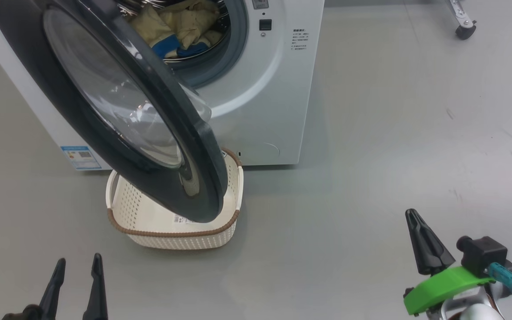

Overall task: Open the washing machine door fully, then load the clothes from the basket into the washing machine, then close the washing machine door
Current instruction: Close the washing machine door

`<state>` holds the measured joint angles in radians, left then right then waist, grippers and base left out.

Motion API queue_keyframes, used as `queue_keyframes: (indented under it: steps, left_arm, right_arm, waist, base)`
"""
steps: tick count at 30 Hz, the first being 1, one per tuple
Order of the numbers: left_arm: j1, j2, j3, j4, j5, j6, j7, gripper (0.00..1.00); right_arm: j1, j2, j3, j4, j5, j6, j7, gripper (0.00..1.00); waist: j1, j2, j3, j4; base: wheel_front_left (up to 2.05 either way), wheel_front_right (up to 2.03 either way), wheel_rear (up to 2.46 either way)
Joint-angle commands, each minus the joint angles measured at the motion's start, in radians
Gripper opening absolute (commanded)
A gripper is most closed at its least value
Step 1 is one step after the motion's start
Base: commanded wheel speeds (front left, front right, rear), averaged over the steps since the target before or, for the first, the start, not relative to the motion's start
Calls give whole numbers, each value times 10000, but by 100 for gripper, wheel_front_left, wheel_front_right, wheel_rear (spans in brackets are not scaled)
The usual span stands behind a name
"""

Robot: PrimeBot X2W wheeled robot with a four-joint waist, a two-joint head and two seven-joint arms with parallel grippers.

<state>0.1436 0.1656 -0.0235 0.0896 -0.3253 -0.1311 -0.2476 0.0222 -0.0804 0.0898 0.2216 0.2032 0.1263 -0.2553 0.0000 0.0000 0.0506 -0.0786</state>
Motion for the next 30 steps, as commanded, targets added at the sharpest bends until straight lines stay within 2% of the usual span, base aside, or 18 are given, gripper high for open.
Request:
queue_keyframes:
  steps: [1, 9, 19, 25, 30]
  left_arm:
    - [-273, 74, 450, -386, 126, 4, -141, 100]
    - [-316, -64, 365, -389, 139, 4, -141, 100]
    - [-472, -74, 137, -413, 157, 4, -141, 100]
    - [-683, -95, -203, -366, 137, 4, -141, 100]
    - [-914, -122, -560, -338, 104, 4, -141, 100]
  right_arm:
    - [-399, -26, 204, -340, 37, 44, -65, 0]
    - [-1563, -136, 815, -1353, 111, 44, -65, 0]
    - [-3470, -38, 2421, -2708, 361, 44, -65, 0]
    - [-4774, 155, 3890, -3337, 569, 44, -65, 0]
    - [-5343, 270, 5081, -3309, 888, 44, -65, 0]
  waist:
    - [0, 0, 30, 26]
    - [0, 0, 8, 252]
    - [0, 0, 37, 490]
    - [0, 0, 71, 764]
    - [0, 0, 154, 1089]
  base:
    - [0, 0, 0]
    - [0, 0, 0]
    - [0, 0, 0]
    - [0, 0, 0]
    - [0, 0, 0]
